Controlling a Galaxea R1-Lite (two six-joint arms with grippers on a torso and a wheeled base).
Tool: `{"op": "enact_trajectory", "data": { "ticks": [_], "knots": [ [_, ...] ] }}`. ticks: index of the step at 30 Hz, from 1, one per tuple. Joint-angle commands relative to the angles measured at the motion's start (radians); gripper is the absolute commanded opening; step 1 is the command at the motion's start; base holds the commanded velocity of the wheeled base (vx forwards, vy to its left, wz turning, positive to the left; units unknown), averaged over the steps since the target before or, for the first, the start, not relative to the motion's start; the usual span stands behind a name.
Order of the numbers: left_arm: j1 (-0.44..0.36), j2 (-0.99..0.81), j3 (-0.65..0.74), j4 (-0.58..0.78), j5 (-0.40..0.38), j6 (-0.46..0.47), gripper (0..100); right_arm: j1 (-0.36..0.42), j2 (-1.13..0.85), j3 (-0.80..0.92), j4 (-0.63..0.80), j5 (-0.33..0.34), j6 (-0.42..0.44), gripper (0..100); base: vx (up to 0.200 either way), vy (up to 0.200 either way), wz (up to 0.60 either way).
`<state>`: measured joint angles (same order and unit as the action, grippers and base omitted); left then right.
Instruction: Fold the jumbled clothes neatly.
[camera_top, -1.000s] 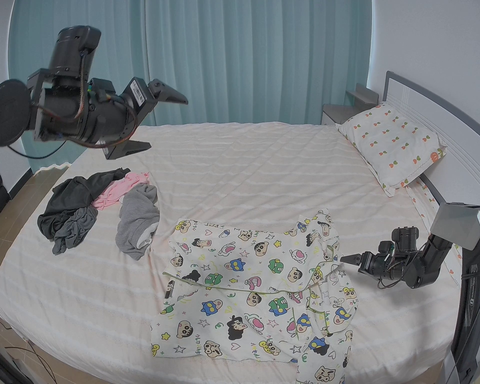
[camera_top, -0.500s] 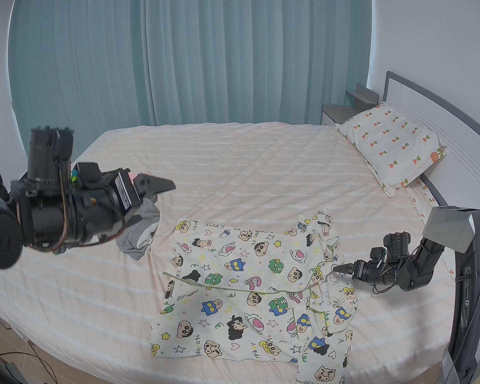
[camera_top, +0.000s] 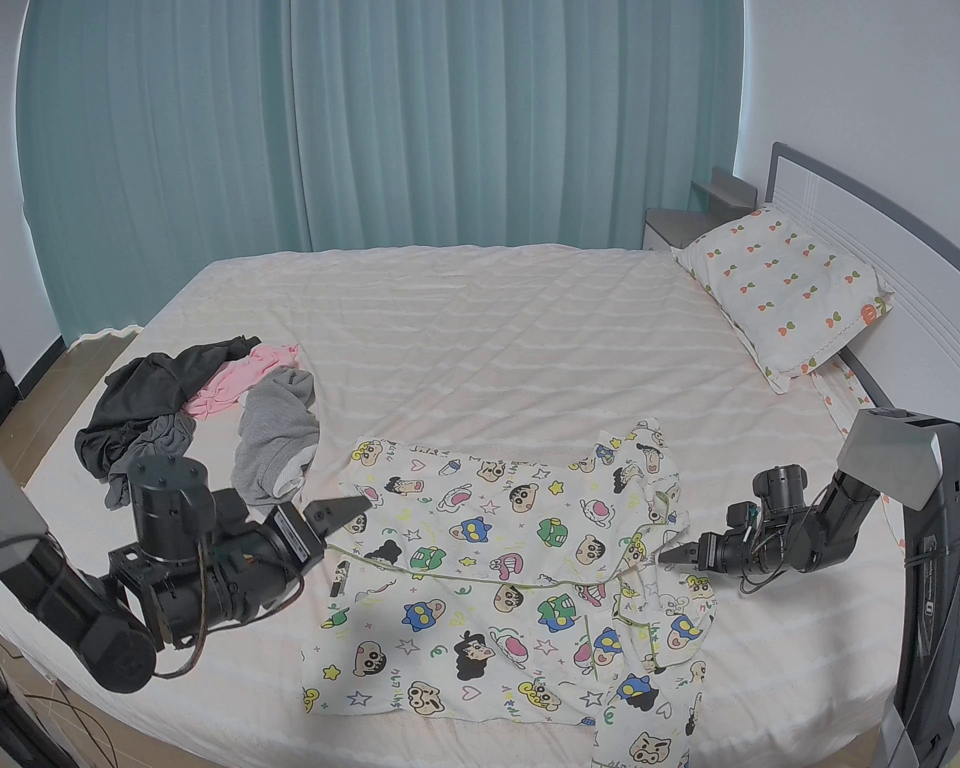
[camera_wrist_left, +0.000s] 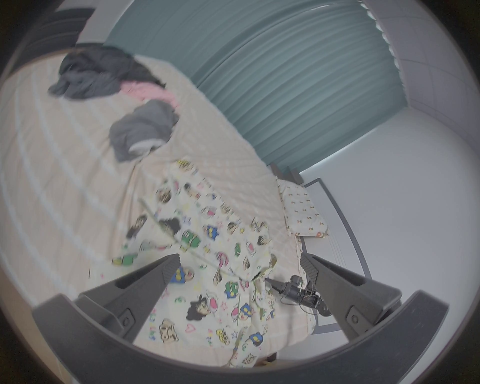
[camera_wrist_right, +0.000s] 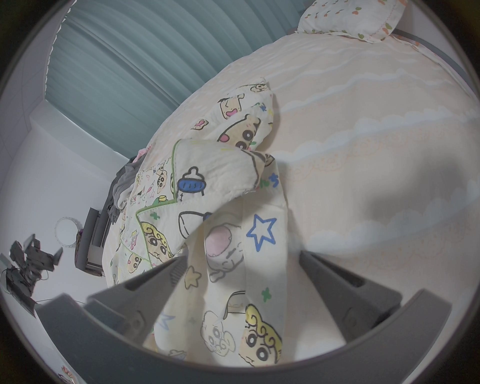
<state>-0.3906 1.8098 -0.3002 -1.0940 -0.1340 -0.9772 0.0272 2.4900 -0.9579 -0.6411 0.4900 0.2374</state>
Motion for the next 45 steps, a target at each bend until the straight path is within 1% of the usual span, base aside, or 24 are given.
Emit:
{"op": "enact_trajectory", "data": {
  "ticks": [1, 3, 4, 5, 6, 8, 14, 16, 25, 36, 40, 45],
  "knots": [
    [-0.013, 0.106, 0.087, -0.058, -0.018, -0.021, 100, 0.003, 0.004, -0.019, 0.011, 0.007, -0.006, 0, 0.0, 0.0, 0.0],
    [-0.014, 0.112, 0.096, -0.072, -0.018, -0.021, 100, 0.002, 0.004, -0.016, 0.009, 0.007, -0.007, 0, 0.0, 0.0, 0.0],
    [-0.014, 0.134, 0.115, -0.109, -0.018, -0.023, 100, -0.001, 0.001, -0.013, 0.008, 0.005, -0.006, 0, 0.0, 0.0, 0.0],
    [-0.014, 0.134, 0.115, -0.109, -0.018, -0.023, 100, -0.001, 0.001, -0.013, 0.008, 0.005, -0.006, 0, 0.0, 0.0, 0.0],
    [-0.01, 0.155, 0.122, -0.148, -0.018, -0.023, 100, -0.006, -0.003, -0.009, 0.006, 0.005, -0.004, 0, 0.0, 0.0, 0.0],
    [-0.008, 0.169, 0.128, -0.168, -0.018, -0.023, 100, -0.009, -0.011, -0.005, 0.006, 0.005, -0.004, 0, 0.0, 0.0, 0.0],
    [-0.005, 0.224, 0.167, -0.248, -0.018, -0.023, 100, -0.055, -0.045, 0.028, 0.004, 0.004, -0.006, 0, 0.0, 0.0, 0.0],
    [-0.001, 0.243, 0.177, -0.279, -0.018, -0.023, 100, -0.084, -0.056, 0.031, 0.004, 0.002, -0.007, 0, 0.0, 0.0, 0.0],
    [0.01, 0.315, 0.177, -0.342, -0.012, -0.021, 100, -0.17, -0.111, 0.053, 0.004, -0.001, -0.032, 0, 0.0, 0.0, 0.0],
    [0.015, 0.349, 0.174, -0.351, -0.012, -0.021, 100, -0.233, -0.112, 0.036, 0.009, -0.007, -0.067, 0, 0.0, 0.0, 0.0],
    [0.015, 0.35, 0.173, -0.351, -0.012, -0.021, 100, -0.259, -0.108, 0.025, 0.017, -0.008, -0.095, 0, 0.0, 0.0, 0.0],
    [0.016, 0.364, 0.162, -0.351, -0.01, -0.021, 100, -0.283, -0.109, 0.01, 0.02, -0.008, -0.101, 0, 0.0, 0.0, 0.0]
  ]
}}
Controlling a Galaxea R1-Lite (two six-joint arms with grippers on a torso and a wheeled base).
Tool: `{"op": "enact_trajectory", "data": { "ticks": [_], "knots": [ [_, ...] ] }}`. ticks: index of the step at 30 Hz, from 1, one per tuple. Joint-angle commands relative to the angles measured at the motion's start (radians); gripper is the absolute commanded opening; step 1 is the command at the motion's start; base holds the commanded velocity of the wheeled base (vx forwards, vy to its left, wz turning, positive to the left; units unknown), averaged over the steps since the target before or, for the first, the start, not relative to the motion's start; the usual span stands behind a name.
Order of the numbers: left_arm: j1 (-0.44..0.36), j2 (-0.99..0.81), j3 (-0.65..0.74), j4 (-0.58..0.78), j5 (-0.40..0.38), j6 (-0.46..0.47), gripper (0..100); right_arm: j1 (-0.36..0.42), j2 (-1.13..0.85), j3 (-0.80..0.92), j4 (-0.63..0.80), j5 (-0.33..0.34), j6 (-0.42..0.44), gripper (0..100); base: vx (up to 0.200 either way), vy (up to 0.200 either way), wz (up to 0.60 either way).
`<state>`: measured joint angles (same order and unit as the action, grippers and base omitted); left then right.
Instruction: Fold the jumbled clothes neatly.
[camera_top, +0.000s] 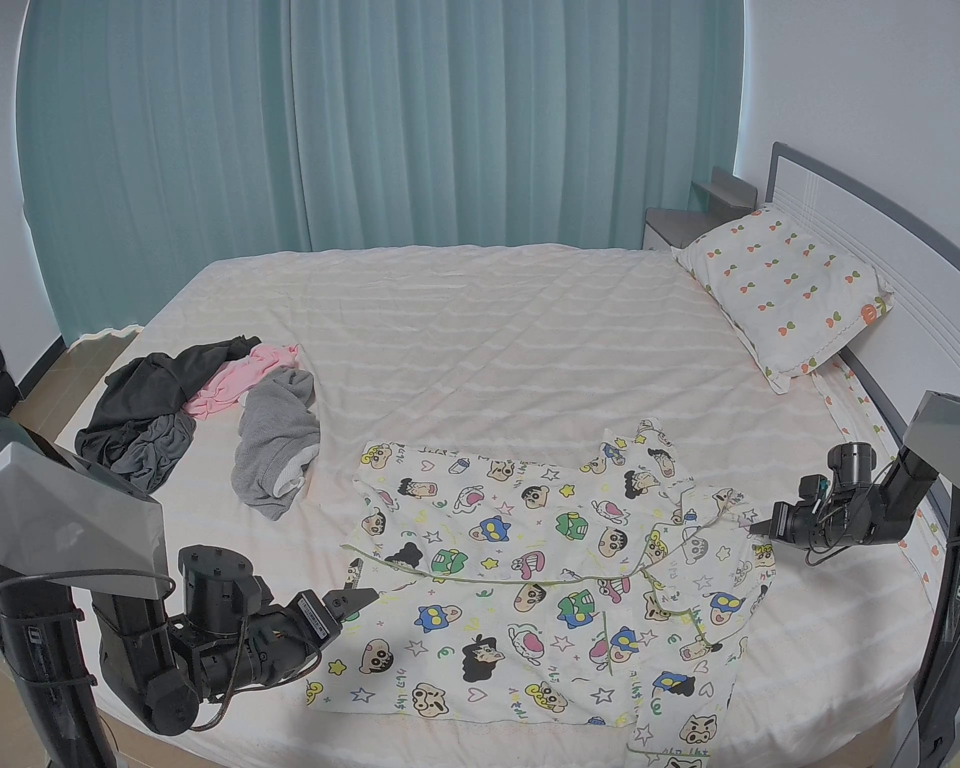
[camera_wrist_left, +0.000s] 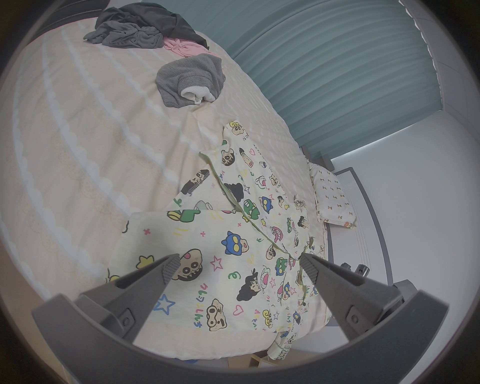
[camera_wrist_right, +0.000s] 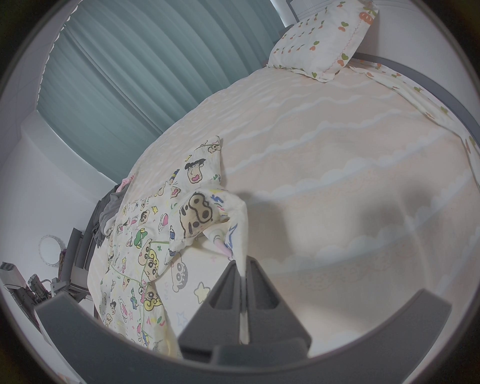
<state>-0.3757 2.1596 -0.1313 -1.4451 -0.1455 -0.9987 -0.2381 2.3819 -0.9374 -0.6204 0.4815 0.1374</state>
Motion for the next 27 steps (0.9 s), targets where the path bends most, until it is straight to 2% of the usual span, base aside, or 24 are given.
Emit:
{"op": "enact_trajectory", "data": {
  "ticks": [1, 14, 15, 18, 24, 27],
  "knots": [
    [0.003, 0.016, -0.007, 0.0, 0.001, 0.0, 100, -0.023, -0.001, -0.014, 0.001, 0.0, -0.001, 0, 0.0, 0.0, 0.0],
    [0.031, 0.042, -0.031, 0.0, 0.004, 0.003, 100, -0.038, -0.001, -0.023, 0.028, -0.007, -0.033, 0, 0.0, 0.0, 0.0],
    [0.032, 0.052, -0.041, 0.0, 0.011, 0.003, 100, -0.04, 0.0, -0.026, 0.027, -0.023, -0.039, 100, 0.0, 0.0, 0.0],
    [0.031, 0.08, -0.065, 0.0, 0.049, 0.009, 100, -0.038, -0.006, -0.02, 0.019, -0.035, -0.052, 100, 0.0, 0.0, 0.0],
    [0.018, 0.183, -0.123, 0.0, 0.202, 0.057, 100, -0.032, -0.024, -0.012, 0.004, -0.063, -0.09, 100, 0.0, 0.0, 0.0],
    [0.011, 0.201, -0.128, 0.0, 0.211, 0.077, 100, -0.018, -0.056, 0.002, -0.001, -0.066, -0.084, 100, 0.0, 0.0, 0.0]
  ]
}}
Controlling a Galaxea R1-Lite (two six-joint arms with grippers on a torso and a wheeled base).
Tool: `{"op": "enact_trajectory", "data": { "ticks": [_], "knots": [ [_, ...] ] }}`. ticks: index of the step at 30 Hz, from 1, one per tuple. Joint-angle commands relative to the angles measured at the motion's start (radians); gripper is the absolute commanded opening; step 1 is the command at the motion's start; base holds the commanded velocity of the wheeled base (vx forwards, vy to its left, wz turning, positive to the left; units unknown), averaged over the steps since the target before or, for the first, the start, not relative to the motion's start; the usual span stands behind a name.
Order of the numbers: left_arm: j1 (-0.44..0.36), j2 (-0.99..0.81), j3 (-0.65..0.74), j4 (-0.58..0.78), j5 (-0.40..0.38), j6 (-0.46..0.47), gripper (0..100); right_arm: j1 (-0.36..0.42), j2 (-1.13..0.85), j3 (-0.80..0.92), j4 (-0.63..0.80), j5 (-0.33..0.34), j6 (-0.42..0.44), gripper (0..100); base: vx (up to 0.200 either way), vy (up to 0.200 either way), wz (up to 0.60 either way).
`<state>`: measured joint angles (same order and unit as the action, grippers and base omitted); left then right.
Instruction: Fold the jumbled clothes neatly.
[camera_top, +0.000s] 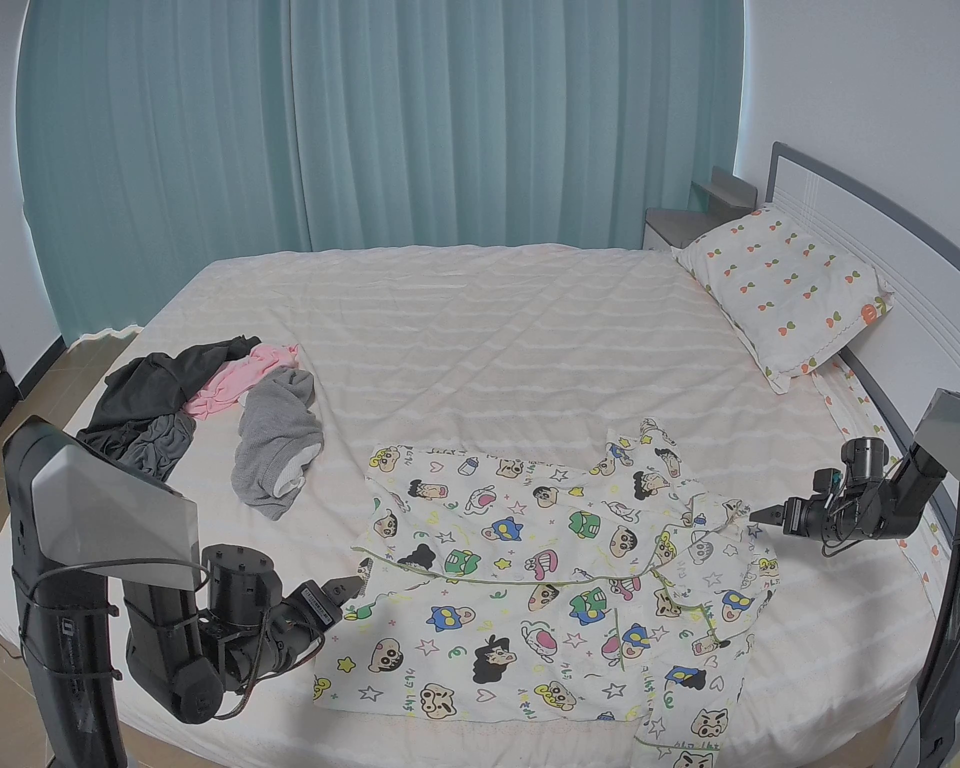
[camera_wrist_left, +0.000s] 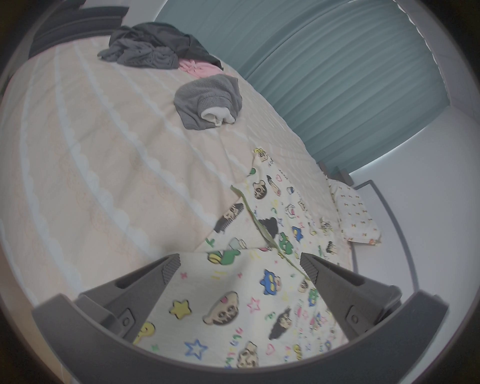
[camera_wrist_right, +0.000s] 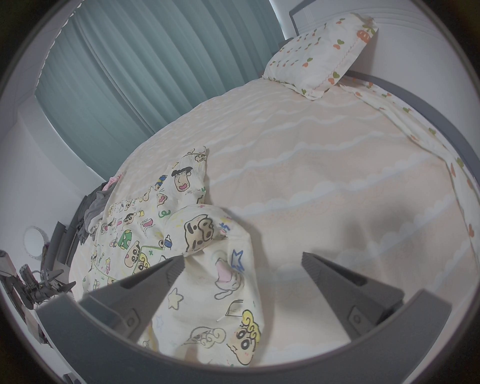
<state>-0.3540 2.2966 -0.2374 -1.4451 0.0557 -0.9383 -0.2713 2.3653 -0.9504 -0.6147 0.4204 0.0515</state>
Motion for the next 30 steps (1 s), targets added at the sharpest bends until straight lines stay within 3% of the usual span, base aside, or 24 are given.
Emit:
{"op": "enact_trajectory", "data": {
  "ticks": [1, 5, 12, 24, 25, 30],
  "knots": [
    [-0.014, 0.069, -0.025, 0.0, 0.013, 0.018, 100, 0.021, -0.049, 0.024, -0.007, -0.003, 0.002, 100, 0.0, 0.0, 0.0],
    [-0.031, 0.106, -0.052, 0.0, 0.049, 0.036, 100, 0.057, -0.075, 0.058, -0.019, -0.003, 0.001, 100, 0.0, 0.0, 0.0],
    [-0.077, 0.198, -0.1, 0.0, 0.187, 0.139, 100, 0.096, -0.084, 0.121, -0.122, -0.006, 0.001, 100, 0.0, 0.0, 0.0],
    [-0.095, 0.196, -0.111, -0.001, 0.196, 0.134, 100, 0.103, -0.078, 0.125, -0.132, -0.006, 0.002, 100, 0.0, 0.0, 0.0],
    [-0.095, 0.195, -0.115, -0.001, 0.199, 0.134, 0, 0.103, -0.078, 0.125, -0.132, -0.006, 0.002, 100, 0.0, 0.0, 0.0],
    [-0.094, 0.179, -0.112, -0.006, 0.268, 0.134, 0, 0.104, -0.077, 0.127, -0.132, -0.006, 0.001, 100, 0.0, 0.0, 0.0]
  ]
}}
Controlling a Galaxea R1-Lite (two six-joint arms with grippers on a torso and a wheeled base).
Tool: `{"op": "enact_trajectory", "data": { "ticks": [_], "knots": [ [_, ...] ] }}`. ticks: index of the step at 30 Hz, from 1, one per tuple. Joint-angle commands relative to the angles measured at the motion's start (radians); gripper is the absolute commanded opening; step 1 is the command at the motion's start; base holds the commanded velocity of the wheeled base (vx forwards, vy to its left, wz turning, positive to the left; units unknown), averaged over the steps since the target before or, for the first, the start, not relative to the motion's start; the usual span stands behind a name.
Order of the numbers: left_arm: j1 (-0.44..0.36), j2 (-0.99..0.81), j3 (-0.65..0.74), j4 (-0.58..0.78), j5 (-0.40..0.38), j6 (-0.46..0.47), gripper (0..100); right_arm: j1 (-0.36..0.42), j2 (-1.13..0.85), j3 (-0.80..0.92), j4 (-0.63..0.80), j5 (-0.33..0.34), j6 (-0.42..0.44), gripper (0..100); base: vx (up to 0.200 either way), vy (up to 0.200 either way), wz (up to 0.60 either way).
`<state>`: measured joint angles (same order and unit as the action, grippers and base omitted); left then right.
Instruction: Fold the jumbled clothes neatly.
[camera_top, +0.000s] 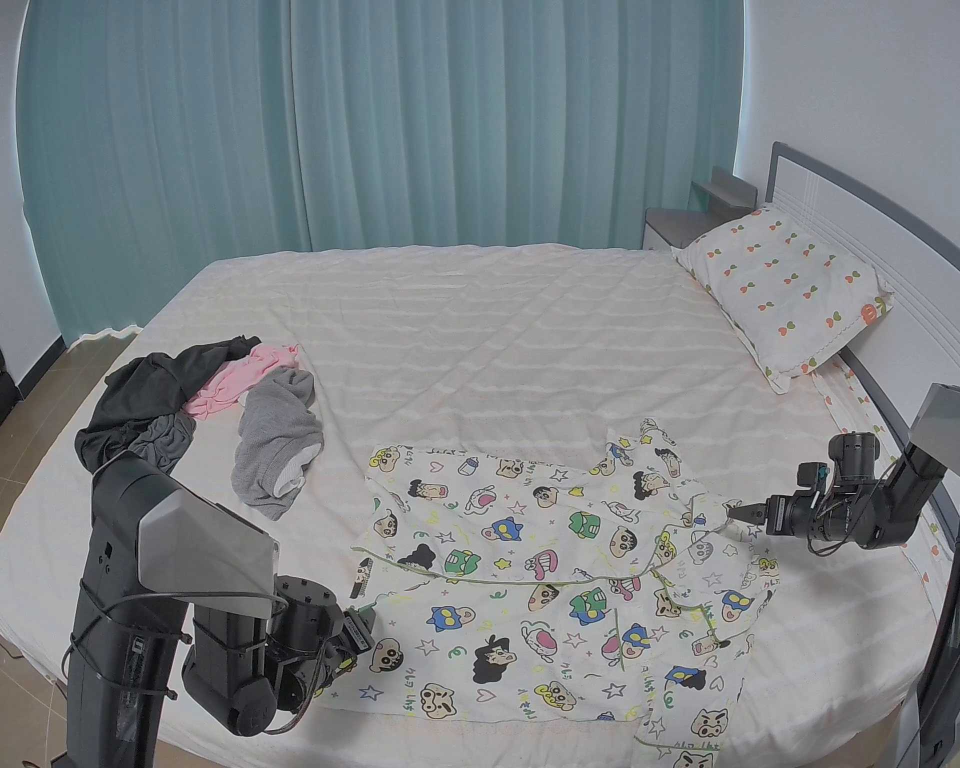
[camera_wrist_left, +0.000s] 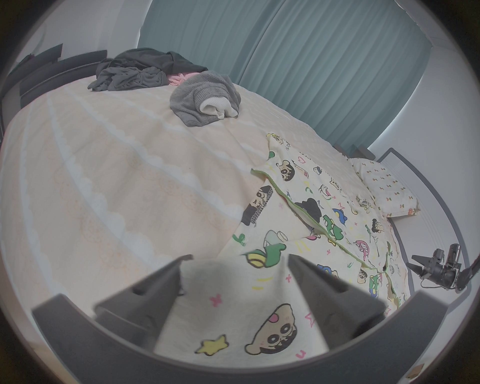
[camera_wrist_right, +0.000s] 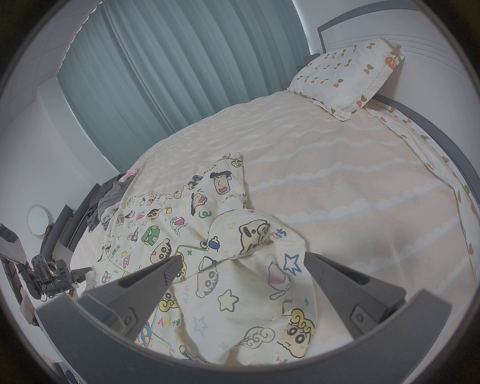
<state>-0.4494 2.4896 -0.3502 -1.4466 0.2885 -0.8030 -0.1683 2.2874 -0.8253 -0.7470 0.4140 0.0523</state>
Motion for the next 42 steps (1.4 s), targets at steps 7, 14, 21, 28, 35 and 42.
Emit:
{"op": "enact_trajectory", "data": {
  "ticks": [7, 14, 21, 28, 35, 42],
  "knots": [
    [-0.003, -0.023, 0.016, -0.098, 0.106, 0.007, 0, 0.003, 0.001, 0.009, 0.0, 0.0, -0.002, 100, 0.0, 0.0, 0.0],
    [-0.037, -0.04, 0.036, -0.124, 0.121, 0.002, 0, 0.009, 0.001, 0.012, 0.0, 0.0, -0.002, 100, 0.0, 0.0, 0.0],
    [-0.017, -0.097, 0.014, -0.124, 0.126, -0.019, 0, 0.009, 0.001, 0.014, 0.0, 0.0, -0.002, 100, 0.0, 0.0, 0.0],
    [0.008, -0.156, -0.006, -0.124, 0.124, -0.068, 0, 0.009, 0.0, 0.014, 0.002, 0.0, -0.002, 100, 0.0, 0.0, 0.0],
    [0.026, -0.052, -0.044, -0.124, 0.123, -0.055, 0, 0.009, 0.0, 0.014, 0.003, 0.0, -0.002, 100, 0.0, 0.0, 0.0],
    [0.035, 0.0, -0.069, -0.124, 0.115, -0.022, 100, 0.009, -0.002, 0.014, 0.006, -0.001, -0.002, 100, 0.0, 0.0, 0.0]
  ]
}}
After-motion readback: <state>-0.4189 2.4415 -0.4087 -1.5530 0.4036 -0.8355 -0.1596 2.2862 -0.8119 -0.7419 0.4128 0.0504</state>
